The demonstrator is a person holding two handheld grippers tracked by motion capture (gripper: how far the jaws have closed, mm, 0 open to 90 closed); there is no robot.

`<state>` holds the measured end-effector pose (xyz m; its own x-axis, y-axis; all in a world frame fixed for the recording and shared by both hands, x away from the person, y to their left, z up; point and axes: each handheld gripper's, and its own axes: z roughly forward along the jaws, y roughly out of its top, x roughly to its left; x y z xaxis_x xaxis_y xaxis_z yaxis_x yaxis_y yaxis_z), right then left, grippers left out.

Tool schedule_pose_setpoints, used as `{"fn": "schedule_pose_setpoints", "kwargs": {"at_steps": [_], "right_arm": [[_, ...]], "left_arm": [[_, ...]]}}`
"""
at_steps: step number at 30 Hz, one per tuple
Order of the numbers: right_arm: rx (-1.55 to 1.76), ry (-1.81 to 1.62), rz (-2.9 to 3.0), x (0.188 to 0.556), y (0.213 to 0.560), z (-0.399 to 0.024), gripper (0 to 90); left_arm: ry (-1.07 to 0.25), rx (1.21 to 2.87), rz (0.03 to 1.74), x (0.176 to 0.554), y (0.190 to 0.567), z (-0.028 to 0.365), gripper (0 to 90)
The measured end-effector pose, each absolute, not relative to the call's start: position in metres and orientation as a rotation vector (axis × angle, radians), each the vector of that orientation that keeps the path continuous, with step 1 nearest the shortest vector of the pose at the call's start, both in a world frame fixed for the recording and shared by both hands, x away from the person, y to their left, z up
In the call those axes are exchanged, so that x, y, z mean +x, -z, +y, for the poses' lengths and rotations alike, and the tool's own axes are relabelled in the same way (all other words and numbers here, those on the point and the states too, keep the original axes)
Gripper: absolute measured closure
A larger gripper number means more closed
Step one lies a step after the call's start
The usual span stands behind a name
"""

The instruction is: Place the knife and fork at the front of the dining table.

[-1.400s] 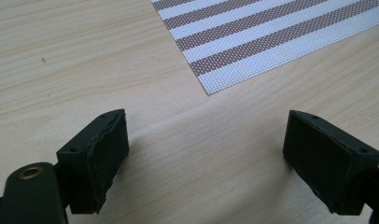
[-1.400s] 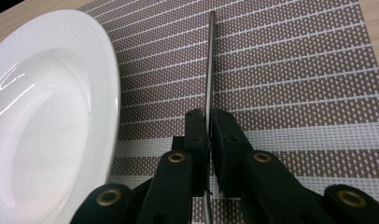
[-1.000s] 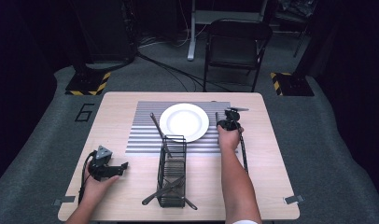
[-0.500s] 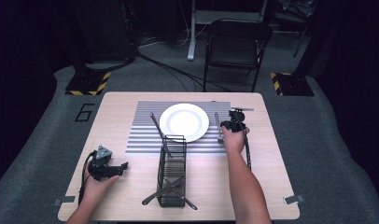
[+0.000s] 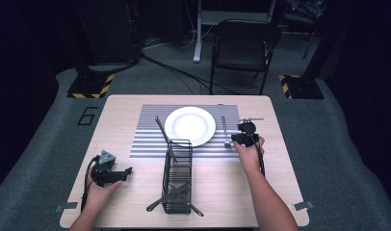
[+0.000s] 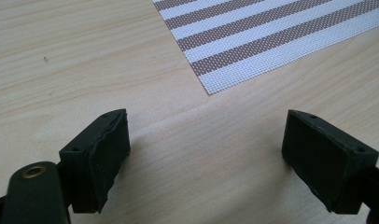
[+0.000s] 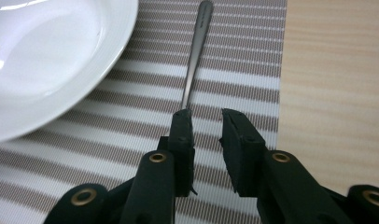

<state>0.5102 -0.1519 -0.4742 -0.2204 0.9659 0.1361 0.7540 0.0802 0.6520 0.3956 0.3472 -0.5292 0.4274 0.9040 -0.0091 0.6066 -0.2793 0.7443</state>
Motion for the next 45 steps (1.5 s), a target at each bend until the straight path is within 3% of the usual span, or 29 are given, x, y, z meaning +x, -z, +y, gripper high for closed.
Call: {"fn": "schedule_pose_setpoints", "kwargs": {"at_steps": [8,14,26,45], "right_arm": [[1.605,-0.919,2.086,0.475,0.47,-0.154,69.0],[1.503,-0.906,2.126,0.444,0.465,-0.15,58.8],[1.345,-1.039,2.169,0.38,0.475,-0.15,49.4],[1.288,-1.008,2.225,0.379,0.493,-0.149,48.5]], "left_arm": [[-0.565,1.983,1.285,0.393,0.529,0.348,20.7],[-0.576,1.965,1.283,0.392,0.529,0.347,25.0],[-0.585,1.956,1.3,0.388,0.528,0.347,32.6],[-0.491,1.907,1.321,0.382,0.516,0.343,41.2]]}}
